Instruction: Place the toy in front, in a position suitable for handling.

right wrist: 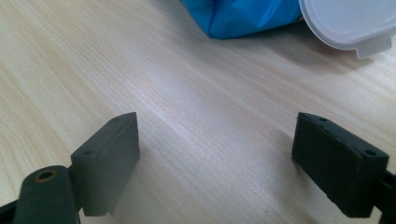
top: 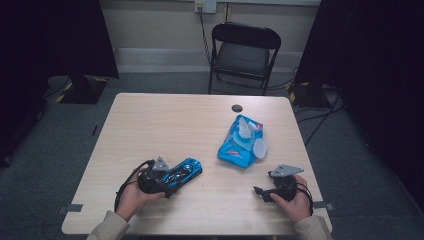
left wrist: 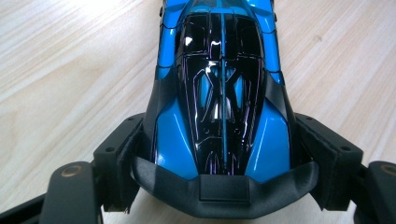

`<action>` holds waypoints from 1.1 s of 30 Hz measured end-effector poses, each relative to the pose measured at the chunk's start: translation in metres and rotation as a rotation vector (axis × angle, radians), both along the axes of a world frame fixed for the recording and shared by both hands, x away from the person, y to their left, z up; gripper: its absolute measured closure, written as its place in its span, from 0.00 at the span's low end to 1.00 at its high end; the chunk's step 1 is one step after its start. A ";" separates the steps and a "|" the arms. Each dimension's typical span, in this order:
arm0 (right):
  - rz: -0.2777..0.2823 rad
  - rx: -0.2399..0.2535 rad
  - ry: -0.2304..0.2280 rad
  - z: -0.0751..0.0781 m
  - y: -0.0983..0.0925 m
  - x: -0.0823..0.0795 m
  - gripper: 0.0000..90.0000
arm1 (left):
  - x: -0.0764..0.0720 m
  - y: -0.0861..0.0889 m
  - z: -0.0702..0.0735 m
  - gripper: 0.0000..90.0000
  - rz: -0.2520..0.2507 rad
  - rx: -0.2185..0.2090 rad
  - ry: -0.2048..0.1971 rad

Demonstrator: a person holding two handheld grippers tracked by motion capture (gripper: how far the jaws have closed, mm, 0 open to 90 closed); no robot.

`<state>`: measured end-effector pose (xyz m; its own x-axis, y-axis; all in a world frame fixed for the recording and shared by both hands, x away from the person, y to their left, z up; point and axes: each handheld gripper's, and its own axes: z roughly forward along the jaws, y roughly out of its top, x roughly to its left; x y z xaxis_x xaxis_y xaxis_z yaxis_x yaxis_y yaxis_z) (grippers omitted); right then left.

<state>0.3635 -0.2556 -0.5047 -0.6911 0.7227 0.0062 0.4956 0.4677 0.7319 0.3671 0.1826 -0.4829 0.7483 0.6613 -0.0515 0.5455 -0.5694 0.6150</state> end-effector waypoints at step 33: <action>-0.032 0.082 -0.033 0.056 0.033 0.051 0.25 | -0.009 0.011 -0.020 0.26 -0.015 -0.099 -0.128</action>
<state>0.4144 -0.2229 -0.4492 -0.6688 0.7422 0.0435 0.4839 0.3901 0.7834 0.3581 0.1934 -0.5025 0.7627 0.6465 -0.0191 0.4507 -0.5101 0.7325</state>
